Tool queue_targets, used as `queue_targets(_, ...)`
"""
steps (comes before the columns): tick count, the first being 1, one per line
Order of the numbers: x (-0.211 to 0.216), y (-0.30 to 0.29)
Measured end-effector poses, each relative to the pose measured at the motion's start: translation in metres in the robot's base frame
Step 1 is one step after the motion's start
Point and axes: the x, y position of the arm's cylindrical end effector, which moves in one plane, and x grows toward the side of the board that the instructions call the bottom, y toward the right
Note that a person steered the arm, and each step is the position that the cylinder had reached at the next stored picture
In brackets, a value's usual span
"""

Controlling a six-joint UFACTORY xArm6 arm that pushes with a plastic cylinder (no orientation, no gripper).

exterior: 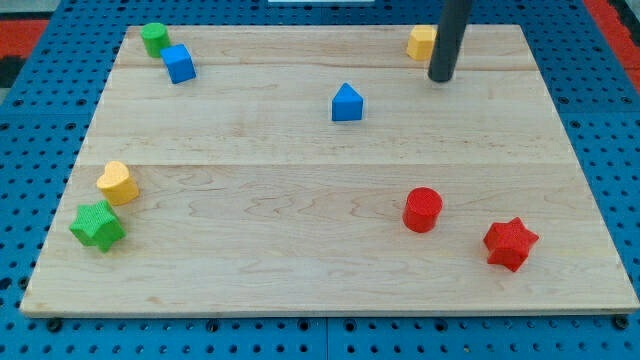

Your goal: Move the blue triangle near the yellow hexagon

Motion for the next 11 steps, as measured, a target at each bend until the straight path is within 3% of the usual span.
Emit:
queue_targets(1, 0.04, -0.02)
queue_targets(2, 0.054, -0.045)
queue_targets(4, 0.061, -0.123)
queue_targets(5, 0.043, -0.139)
queue_targets(8, -0.034, -0.094)
queue_targets(11, -0.009, -0.026)
